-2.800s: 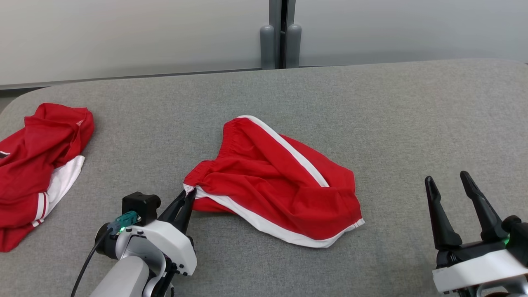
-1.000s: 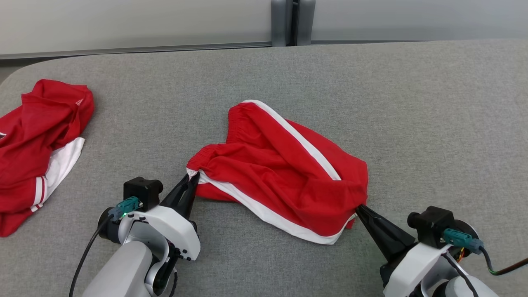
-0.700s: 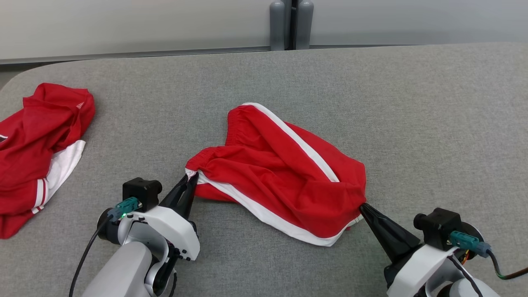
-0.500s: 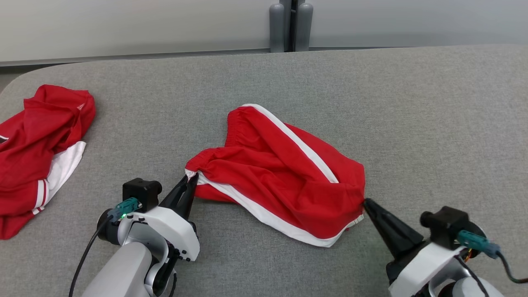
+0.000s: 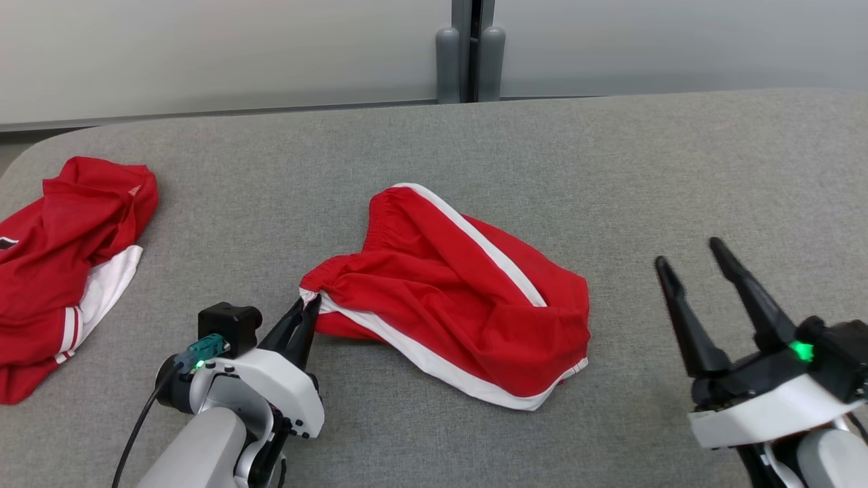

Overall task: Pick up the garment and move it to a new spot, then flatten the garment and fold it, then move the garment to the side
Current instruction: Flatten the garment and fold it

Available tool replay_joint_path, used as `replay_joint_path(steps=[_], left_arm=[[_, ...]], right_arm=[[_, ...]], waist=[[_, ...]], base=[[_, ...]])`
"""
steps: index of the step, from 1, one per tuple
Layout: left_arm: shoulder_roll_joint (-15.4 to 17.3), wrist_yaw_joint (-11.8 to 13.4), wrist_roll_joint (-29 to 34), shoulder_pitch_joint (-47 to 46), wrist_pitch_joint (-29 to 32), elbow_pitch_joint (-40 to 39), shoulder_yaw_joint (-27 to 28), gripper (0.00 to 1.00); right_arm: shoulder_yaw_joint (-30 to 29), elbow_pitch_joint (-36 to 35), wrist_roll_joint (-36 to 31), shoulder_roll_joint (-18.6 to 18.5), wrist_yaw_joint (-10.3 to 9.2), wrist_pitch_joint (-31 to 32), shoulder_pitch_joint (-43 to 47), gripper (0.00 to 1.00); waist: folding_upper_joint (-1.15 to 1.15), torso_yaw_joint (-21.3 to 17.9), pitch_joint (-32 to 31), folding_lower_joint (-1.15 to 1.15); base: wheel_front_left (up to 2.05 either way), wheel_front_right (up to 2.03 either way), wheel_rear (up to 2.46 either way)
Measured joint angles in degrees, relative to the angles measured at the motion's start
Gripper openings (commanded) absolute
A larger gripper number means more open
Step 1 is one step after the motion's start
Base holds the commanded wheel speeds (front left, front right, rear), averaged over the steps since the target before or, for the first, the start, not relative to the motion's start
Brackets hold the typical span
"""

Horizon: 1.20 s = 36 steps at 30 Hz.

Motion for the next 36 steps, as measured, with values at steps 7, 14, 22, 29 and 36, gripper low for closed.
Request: replay_joint_path(steps=[7, 14, 22, 29, 36], left_arm=[[0.13, 0.29, -0.44, 1.18, 0.25, -0.05, -0.40, 0.00], [0.22, 0.37, -0.60, 1.46, 0.57, -0.29, -0.75, 0.00], [0.42, 0.59, -1.00, 1.66, 0.78, -0.49, -1.01, 0.00], [0.54, 0.79, -1.07, 1.66, 0.85, -0.67, -1.30, 0.00], [0.78, 0.87, -1.34, 1.28, 1.01, -1.22, -1.45, 0.00]], right_arm=[[-6.84, -0.43, -0.88, 1.19, -0.01, 0.57, 4.12, 1.00], [-9.93, -1.48, -1.12, 3.13, -0.01, 1.82, 8.71, 1.00], [-9.91, -2.41, -1.45, 3.75, 0.00, 2.79, 9.13, 1.00], [-9.45, -2.63, -1.70, 3.77, 0.00, 3.13, 9.12, 1.00], [-3.88, -0.55, -1.42, 1.25, -0.01, 8.60, 8.25, 1.00]], waist=[[0.00, -0.34, -1.29, 0.00], [0.00, -0.40, -2.16, 0.00], [0.00, -0.51, -2.22, 0.00], [0.00, -0.52, -2.05, 0.00], [0.00, -0.55, -1.01, 0.00]], base=[[0.00, 0.00, 0.00], [0.00, 0.00, 0.00], [0.00, 0.00, 0.00], [0.00, 0.00, 0.00], [0.00, 0.00, 0.00]])
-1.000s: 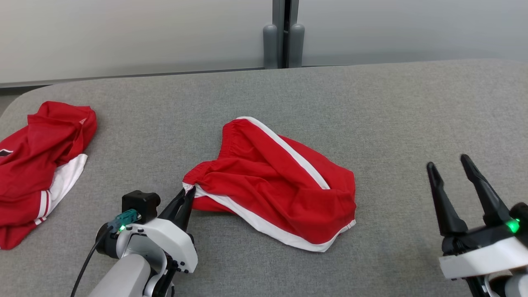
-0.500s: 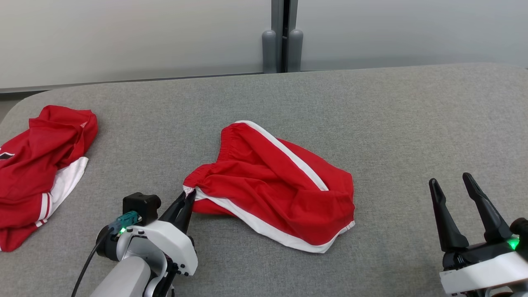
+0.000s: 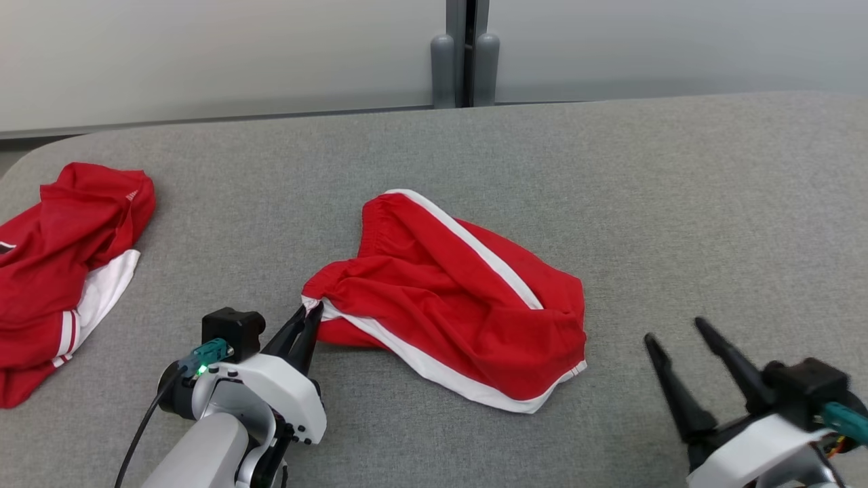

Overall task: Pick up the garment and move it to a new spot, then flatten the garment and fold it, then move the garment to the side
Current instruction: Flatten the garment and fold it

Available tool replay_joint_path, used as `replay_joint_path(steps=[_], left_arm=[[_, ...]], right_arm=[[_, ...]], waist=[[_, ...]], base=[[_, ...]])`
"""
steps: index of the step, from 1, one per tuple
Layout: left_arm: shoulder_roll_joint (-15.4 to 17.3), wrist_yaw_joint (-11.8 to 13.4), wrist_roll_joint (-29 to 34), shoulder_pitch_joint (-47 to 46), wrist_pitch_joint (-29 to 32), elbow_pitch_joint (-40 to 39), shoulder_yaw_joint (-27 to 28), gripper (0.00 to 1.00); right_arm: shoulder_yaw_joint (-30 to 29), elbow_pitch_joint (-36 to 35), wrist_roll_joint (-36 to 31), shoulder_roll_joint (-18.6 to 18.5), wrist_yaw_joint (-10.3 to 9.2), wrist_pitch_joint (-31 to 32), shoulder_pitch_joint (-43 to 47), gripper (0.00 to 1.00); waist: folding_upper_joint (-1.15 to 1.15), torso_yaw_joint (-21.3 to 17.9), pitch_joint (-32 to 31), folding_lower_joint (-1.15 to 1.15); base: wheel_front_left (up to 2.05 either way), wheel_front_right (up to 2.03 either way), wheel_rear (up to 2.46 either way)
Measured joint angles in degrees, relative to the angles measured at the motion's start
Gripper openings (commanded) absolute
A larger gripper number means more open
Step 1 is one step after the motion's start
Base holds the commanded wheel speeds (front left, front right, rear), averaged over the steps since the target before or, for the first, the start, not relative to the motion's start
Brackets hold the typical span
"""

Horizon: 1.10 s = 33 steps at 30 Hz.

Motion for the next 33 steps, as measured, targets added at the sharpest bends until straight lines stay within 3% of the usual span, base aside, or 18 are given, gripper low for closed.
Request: replay_joint_path(steps=[5, 17, 18, 19, 20, 21, 28, 33], left_arm=[[-0.33, 0.00, 0.01, -1.60, -0.05, -0.30, -0.26, 0.00], [-1.58, -0.65, -0.01, -4.05, -1.23, 0.99, -0.89, 0.00], [-1.66, -0.66, -0.01, -4.24, -1.31, 1.05, -0.89, 0.00], [-1.74, -0.71, -0.02, -4.32, -1.37, 1.25, -0.92, 0.00], [-1.81, -0.92, -0.08, -4.45, -1.53, 1.48, -1.00, 0.00], [-1.81, -0.92, -0.09, -4.65, -1.57, 1.63, -1.00, 0.00], [-1.92, -1.10, -0.19, -5.50, -2.34, 2.50, -1.01, 0.00], [-1.78, -1.11, -0.34, -5.76, -3.38, 2.59, -0.82, 0.00]], right_arm=[[9.11, 4.16, 0.76, -4.78, 0.01, 6.02, -3.54, 1.00], [23.84, 8.44, 5.38, -10.36, 0.01, 8.43, -14.24, 1.00], [24.65, 8.62, 5.87, -10.69, 0.01, 8.34, -14.88, 0.83], [25.27, 8.90, 6.64, -10.79, 0.01, 8.15, -15.41, 0.37], [26.27, 9.09, 7.11, -11.11, 0.00, 8.17, -15.99, 0.37], [27.30, 9.09, 7.58, -11.52, 0.00, 8.13, -16.49, 0.00], [30.11, 9.43, 10.20, -13.40, 0.01, 4.31, -18.24, 0.00], [28.41, 8.11, 11.56, -13.71, 0.01, 0.45, -17.69, 0.00]], waist=[[0.00, 0.75, 2.04, 0.00], [0.00, 2.76, 5.48, 0.00], [0.00, 2.86, 5.75, 0.00], [0.00, 2.95, 5.99, 0.00], [0.00, 3.05, 6.16, 0.00], [0.00, 3.11, 6.31, 0.00], [0.00, 3.06, 7.09, 0.00], [0.00, 2.77, 6.67, 0.00]], base=[[0.00, 0.00, 0.00], [0.00, 0.00, 0.00], [0.00, 0.00, 0.00], [0.00, 0.00, 0.00], [0.00, 0.00, 0.00], [0.00, 0.00, 0.00], [0.00, 0.00, 0.00], [0.00, 0.00, 0.00]])
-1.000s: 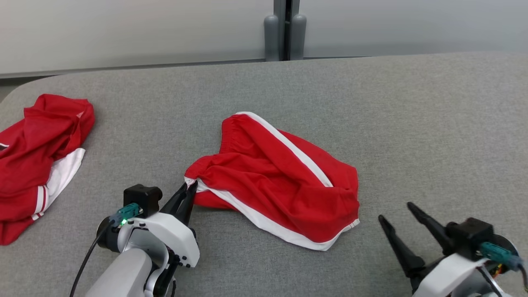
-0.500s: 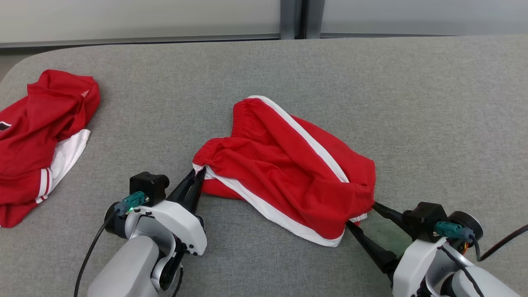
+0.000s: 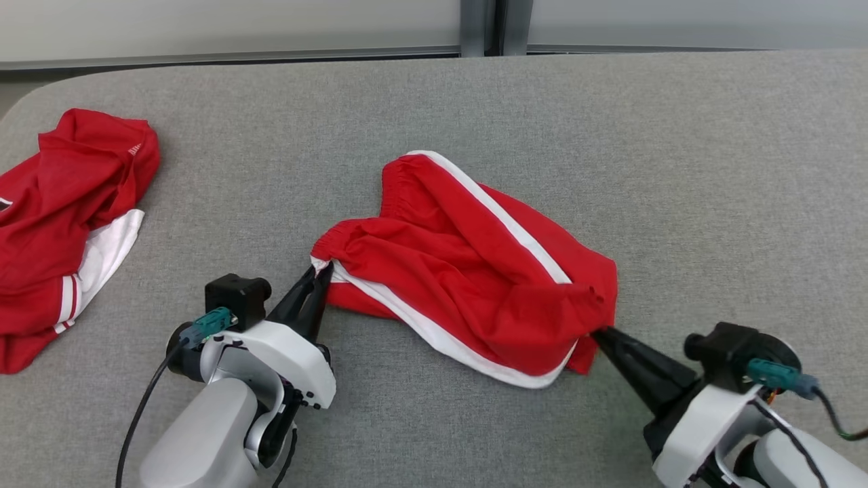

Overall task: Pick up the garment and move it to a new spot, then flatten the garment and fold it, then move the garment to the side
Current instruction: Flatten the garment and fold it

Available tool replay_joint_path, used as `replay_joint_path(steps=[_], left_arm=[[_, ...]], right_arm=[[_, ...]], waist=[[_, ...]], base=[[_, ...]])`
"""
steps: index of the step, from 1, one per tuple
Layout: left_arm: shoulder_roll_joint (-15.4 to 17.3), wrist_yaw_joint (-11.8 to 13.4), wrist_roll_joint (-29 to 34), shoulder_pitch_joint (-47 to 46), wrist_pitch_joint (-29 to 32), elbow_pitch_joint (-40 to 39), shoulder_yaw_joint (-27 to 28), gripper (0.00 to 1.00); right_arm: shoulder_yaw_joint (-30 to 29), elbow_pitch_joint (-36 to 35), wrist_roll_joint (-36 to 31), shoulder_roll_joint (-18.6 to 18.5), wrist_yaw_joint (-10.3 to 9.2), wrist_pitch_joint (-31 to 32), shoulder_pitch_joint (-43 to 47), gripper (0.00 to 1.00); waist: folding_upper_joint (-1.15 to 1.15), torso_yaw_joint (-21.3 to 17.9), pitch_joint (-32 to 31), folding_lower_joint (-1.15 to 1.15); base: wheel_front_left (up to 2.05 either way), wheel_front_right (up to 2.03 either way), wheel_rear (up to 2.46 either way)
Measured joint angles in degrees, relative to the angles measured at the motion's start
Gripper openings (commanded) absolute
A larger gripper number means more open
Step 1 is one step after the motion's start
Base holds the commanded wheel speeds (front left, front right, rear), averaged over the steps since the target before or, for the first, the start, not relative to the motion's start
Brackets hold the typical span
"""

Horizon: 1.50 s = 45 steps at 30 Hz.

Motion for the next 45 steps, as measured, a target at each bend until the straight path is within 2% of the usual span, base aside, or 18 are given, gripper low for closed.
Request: replay_joint_path(steps=[8, 17, 24, 30, 35, 38, 45], left_arm=[[2.49, 1.75, 0.19, 0.07, -1.70, -5.69, 1.94, 0.00], [5.99, 5.35, 2.60, -0.70, -1.83, -21.73, 3.38, 0.00], [7.94, 7.69, 6.17, -5.92, 1.21, -35.32, 3.36, 0.00], [8.82, 9.11, 6.84, -7.43, 4.53, -40.27, 3.25, 0.00], [8.72, 9.07, 6.04, -9.02, 5.66, -40.78, 3.61, 0.00], [8.28, 8.02, 5.33, -12.52, 5.72, -39.05, 4.32, 0.00], [5.02, 4.43, 3.13, -25.05, 3.82, -27.46, 6.50, 0.00]], right_arm=[[-9.36, -4.53, 0.22, 1.55, 0.00, -5.10, 3.96, 0.00], [-22.40, -8.20, -2.57, 7.25, 0.00, -7.99, 3.86, 0.00], [-29.93, -13.01, -7.48, 10.06, -0.01, -6.90, -1.87, 0.00], [-32.06, -15.59, -10.14, 11.24, -0.01, -3.92, -4.00, 0.00], [-34.60, -15.59, -11.16, 13.40, -0.01, -2.76, -5.75, 0.00], [-35.50, -14.50, -11.74, 13.92, -0.01, -2.01, -9.21, 0.00], [-36.19, -6.80, -13.24, 13.83, 0.00, -1.48, -24.32, 0.00]], waist=[[0.00, -0.91, -1.93, 0.00], [0.00, -1.53, -5.07, 0.00], [0.00, -1.80, -7.49, 0.00], [0.00, -2.09, -8.48, 0.00], [0.00, -2.26, -7.94, 0.00], [0.00, -2.27, -6.68, 0.00], [0.00, -1.74, -2.39, 0.00]], base=[[0.00, 0.00, 0.00], [0.00, 0.00, 0.00], [0.00, 0.00, 0.00], [0.00, 0.00, 0.00], [0.00, 0.00, 0.00], [0.00, 0.00, 0.00], [0.00, 0.00, 0.00]])
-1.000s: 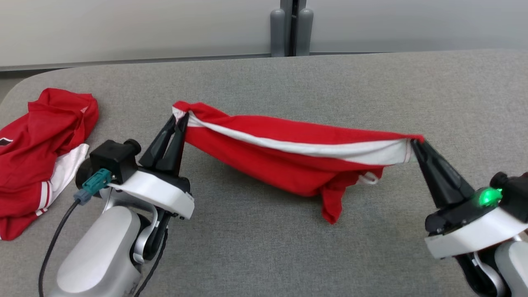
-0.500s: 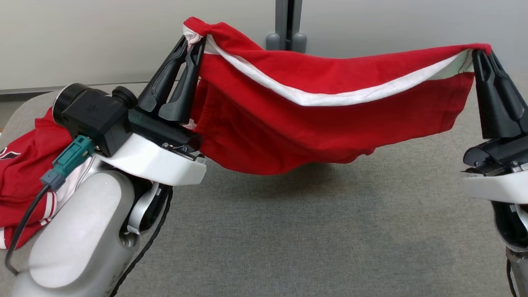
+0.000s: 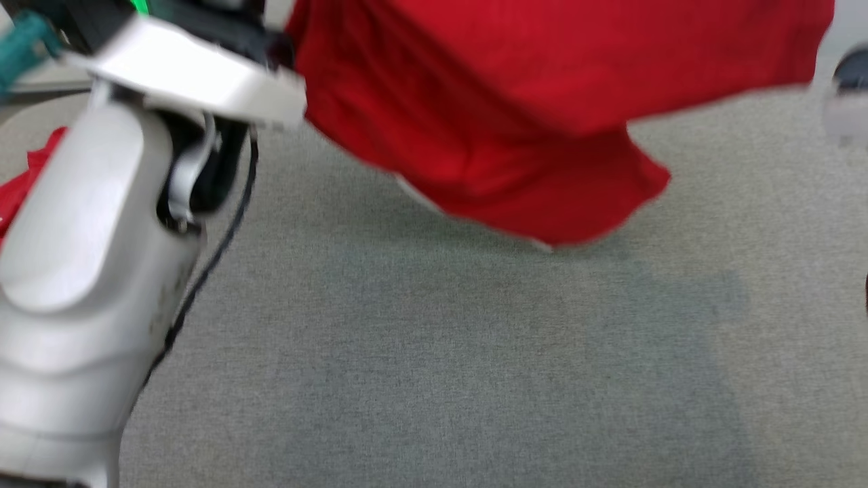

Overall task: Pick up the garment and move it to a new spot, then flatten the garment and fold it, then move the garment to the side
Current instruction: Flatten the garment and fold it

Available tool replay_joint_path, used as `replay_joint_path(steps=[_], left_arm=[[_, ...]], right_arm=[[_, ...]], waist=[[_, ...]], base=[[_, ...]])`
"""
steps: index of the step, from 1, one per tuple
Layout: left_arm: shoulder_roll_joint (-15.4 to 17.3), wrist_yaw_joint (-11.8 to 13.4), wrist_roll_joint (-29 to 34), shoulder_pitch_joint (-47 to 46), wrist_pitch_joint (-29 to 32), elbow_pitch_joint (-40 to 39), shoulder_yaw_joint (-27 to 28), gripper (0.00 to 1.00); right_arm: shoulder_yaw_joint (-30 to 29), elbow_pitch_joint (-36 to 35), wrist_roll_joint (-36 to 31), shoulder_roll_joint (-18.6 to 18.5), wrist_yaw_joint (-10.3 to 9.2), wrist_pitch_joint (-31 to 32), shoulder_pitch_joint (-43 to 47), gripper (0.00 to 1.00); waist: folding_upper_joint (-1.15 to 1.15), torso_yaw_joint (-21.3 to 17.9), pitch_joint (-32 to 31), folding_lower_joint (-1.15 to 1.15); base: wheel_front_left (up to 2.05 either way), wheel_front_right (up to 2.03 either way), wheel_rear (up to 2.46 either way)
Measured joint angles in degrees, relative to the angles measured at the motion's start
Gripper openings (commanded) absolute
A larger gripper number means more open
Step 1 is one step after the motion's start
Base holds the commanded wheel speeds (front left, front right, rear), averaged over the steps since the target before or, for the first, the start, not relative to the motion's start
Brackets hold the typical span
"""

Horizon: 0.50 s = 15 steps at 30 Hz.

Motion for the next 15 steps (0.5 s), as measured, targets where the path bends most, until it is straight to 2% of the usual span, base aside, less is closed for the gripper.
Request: replay_joint_path(steps=[7, 11, 15], left_arm=[[-5.05, -3.58, -0.36, -14.49, -5.87, 16.88, 2.31, 0.00], [-6.91, -5.89, 0.26, -19.86, -7.37, 27.21, 4.07, 0.00], [-8.75, -7.73, 2.35, -20.50, -7.60, 35.44, 4.95, 0.00]], right_arm=[[2.54, 14.24, -0.02, 0.46, 0.00, -2.53, -19.15, 0.00], [6.03, 24.69, -0.46, 3.10, 0.00, -5.43, -27.43, 0.00], [11.57, 36.18, 0.21, 6.97, 0.00, -7.13, -31.21, 0.00]], waist=[[0.00, 0.74, 4.21, 0.00], [0.00, 0.33, 5.85, 0.00], [0.00, -0.77, 7.24, 0.00]], base=[[0.00, 0.00, 0.00], [0.00, 0.00, 0.00], [0.00, 0.00, 0.00]])
